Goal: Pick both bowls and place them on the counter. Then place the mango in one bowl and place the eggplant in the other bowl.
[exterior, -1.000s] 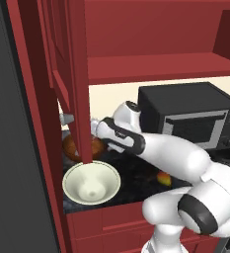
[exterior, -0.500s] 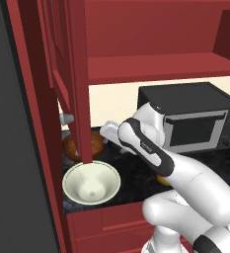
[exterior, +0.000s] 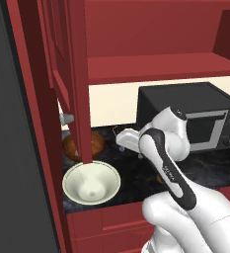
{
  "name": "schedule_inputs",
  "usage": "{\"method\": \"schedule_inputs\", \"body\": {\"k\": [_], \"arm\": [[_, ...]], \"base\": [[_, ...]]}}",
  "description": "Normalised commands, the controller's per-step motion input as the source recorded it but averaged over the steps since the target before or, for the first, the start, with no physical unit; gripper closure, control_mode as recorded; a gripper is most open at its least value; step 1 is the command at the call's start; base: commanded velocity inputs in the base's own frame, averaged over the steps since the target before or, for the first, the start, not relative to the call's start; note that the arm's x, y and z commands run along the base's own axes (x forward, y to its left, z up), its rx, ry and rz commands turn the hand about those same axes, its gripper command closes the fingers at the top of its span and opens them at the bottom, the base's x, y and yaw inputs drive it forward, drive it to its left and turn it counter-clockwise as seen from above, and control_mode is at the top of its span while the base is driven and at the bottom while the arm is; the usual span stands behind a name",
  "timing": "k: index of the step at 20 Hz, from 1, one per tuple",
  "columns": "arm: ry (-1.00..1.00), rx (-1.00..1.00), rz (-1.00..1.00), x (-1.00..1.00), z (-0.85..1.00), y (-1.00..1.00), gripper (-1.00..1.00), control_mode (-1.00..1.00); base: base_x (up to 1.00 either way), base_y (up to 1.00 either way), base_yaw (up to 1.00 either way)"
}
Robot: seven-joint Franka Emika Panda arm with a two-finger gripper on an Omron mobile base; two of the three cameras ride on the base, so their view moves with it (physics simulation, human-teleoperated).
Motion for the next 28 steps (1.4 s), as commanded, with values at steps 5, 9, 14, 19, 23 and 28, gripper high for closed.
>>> {"method": "schedule_inputs", "body": {"k": [5,9,14,19,23,28], "arm": [[-0.01,-0.17,0.00,-0.42,0.14,-0.44,-1.00,-1.00],[0.00,-0.16,0.00,-0.27,0.09,-0.51,-1.00,-1.00],[0.02,-0.16,0.02,-0.07,0.09,-0.57,-1.00,-1.00],[0.03,-0.15,0.06,-0.11,0.05,-0.60,-1.00,-1.00],[0.00,-0.16,0.03,-0.17,0.02,-0.54,-1.00,-1.00],[0.01,-0.19,0.01,-0.10,-0.10,-0.32,-1.00,-1.00]], "base": [[0.00,0.00,0.00],[0.00,0.00,0.00],[0.00,0.00,0.00],[0.00,0.00,0.00],[0.00,0.00,0.00],[0.00,0.00,0.00]]}}
